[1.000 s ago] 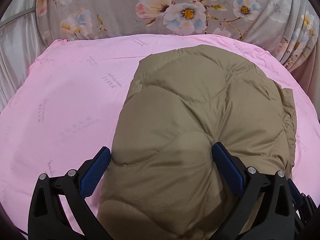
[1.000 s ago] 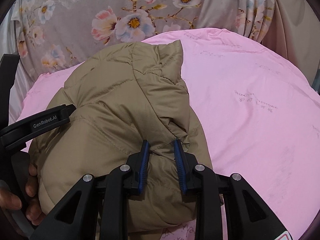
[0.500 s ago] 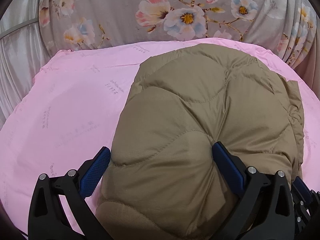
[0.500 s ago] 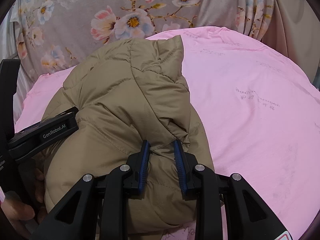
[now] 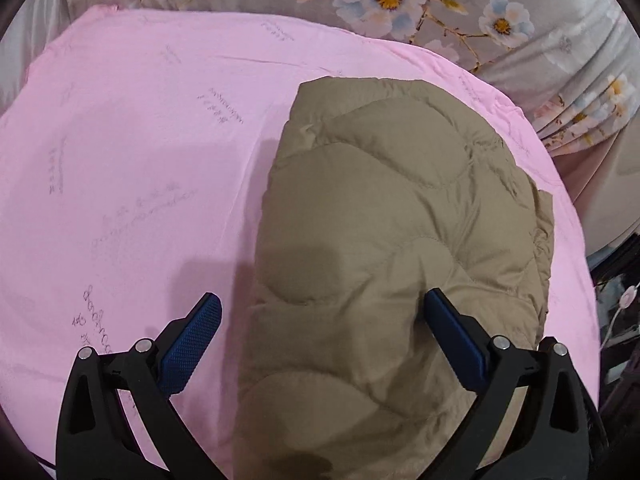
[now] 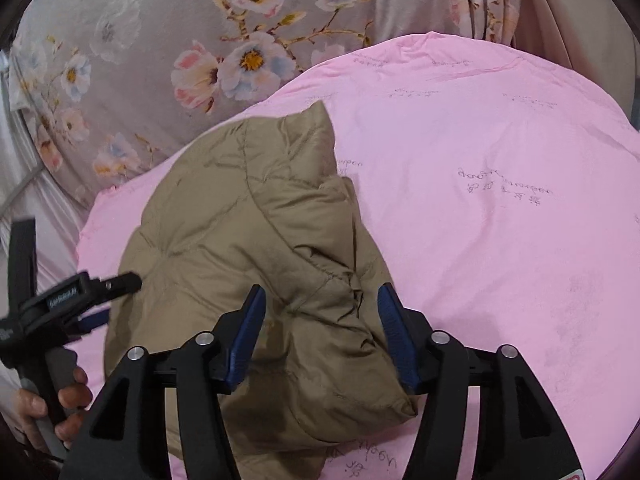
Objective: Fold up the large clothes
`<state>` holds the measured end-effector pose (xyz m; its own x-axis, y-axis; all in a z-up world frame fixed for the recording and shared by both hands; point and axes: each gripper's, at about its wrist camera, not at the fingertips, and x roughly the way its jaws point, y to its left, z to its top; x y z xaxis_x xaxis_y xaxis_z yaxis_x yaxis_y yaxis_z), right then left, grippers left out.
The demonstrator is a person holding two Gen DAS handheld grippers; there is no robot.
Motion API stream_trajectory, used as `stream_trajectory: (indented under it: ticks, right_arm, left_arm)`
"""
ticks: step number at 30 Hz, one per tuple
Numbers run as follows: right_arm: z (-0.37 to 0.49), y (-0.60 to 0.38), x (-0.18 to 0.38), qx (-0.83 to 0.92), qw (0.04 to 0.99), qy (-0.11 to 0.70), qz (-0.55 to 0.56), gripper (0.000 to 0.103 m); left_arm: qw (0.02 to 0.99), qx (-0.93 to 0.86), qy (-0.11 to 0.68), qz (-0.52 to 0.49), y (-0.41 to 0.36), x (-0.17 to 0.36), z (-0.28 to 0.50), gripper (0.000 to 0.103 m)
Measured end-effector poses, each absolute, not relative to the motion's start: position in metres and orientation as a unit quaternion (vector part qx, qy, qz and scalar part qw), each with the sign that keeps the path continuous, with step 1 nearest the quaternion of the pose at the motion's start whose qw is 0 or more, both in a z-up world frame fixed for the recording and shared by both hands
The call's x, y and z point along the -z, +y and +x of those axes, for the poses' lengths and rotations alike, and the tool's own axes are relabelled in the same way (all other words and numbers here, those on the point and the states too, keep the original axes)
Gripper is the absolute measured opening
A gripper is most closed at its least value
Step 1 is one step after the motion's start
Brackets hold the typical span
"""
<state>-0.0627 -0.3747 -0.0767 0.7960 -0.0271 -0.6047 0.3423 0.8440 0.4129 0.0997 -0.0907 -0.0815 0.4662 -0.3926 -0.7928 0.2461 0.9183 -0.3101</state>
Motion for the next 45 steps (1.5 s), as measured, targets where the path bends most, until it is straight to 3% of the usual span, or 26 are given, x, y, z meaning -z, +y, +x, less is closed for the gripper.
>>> stream_trajectory:
  ticks: [2,10,16,29,30,33,35,37,41,45]
  right_arm:
    - [-0.055,-0.392,0.076,0.088,0.899,0.305,0.301,0.069]
    - [-0.011,-0.425,0.120,-0.013,0.819,0.368,0.440,0.076]
    - [0.005,-0.409,0.132,-0.076,0.808,0.378,0.446,0.088]
    - [0.039,-0.396,0.136,-0.159,0.794,0.387,0.441,0.089]
    - [0.039,-0.393,0.135,-0.158,0.797,0.387,0.436,0.087]
    - [0.038,-0.387,0.128,-0.154,0.803,0.375,0.436,0.064]
    - [0.034,-0.380,0.115,-0.152,0.817,0.364,0.421,0.044]
    - [0.030,-0.366,0.095,-0.149,0.837,0.350,0.394,0.037]
    - [0.030,-0.333,0.056,-0.145,0.877,0.316,0.331,0.031]
    - [0.043,-0.301,0.029,-0.137,0.905,0.286,0.283,0.030]
  left_arm:
    - [0.836,0.197,0.502,-0.104,-0.076,0.085,0.107,0.098]
    - [0.738,0.285,0.568,-0.226,-0.061,0.118,0.136,0.098]
    - [0.706,0.329,0.575,-0.250,-0.076,0.127,0.146,0.098]
    - [0.705,0.360,0.566,-0.229,-0.091,0.127,0.154,0.098]
    - [0.709,0.358,0.564,-0.224,-0.092,0.125,0.154,0.098]
    - [0.726,0.348,0.555,-0.207,-0.092,0.119,0.150,0.098]
    - [0.749,0.336,0.541,-0.182,-0.093,0.107,0.145,0.092]
    - [0.776,0.324,0.520,-0.148,-0.096,0.089,0.139,0.086]
    - [0.827,0.309,0.463,-0.078,-0.097,0.051,0.126,0.073]
    - [0.864,0.295,0.407,-0.034,-0.088,0.019,0.125,0.069]
